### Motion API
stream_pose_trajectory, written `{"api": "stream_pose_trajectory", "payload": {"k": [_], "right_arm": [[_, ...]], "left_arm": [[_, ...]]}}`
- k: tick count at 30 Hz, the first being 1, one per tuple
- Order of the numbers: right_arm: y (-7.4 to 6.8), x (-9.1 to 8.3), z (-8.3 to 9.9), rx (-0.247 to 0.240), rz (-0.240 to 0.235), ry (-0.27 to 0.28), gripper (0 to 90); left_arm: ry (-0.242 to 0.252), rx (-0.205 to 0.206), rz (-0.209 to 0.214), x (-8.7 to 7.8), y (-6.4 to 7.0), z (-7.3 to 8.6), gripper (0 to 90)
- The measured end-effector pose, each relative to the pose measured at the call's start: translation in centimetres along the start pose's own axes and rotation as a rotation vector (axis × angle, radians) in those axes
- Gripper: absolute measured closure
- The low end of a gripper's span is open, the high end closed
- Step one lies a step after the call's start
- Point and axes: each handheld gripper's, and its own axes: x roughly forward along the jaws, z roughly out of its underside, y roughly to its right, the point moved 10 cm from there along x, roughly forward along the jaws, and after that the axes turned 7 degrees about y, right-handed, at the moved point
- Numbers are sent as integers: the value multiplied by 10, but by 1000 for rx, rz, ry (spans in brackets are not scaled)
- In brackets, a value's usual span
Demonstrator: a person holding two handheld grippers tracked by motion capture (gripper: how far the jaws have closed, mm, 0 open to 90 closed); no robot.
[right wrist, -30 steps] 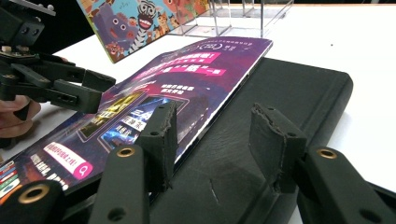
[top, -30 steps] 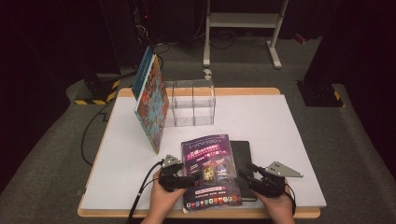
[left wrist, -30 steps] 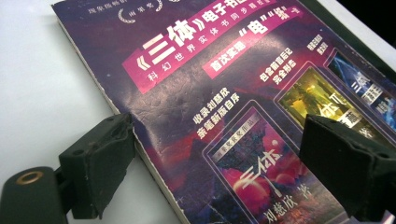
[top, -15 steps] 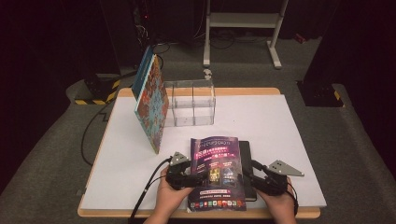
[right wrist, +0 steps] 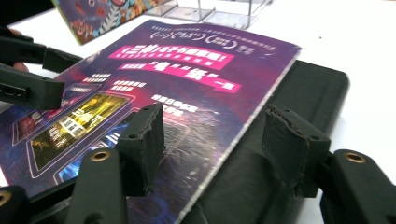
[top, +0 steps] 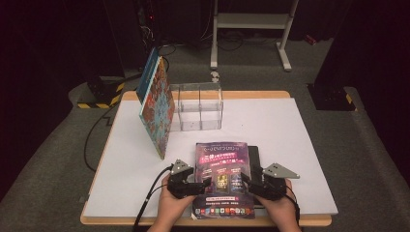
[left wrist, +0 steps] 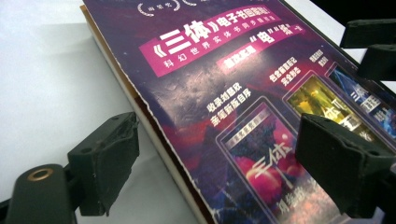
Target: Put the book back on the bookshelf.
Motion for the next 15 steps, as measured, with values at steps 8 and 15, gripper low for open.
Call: {"api": "stream_pose_trajectory", "payload": {"k": [8, 15], "right_arm": [[7, -3, 5, 6, 24, -71, 458], [12, -11, 6, -12, 65, -58, 457]], "left_arm": [[-12, -35, 43, 4, 4, 4, 146], [-26, -74, 76, 7, 7, 4, 151]]}}
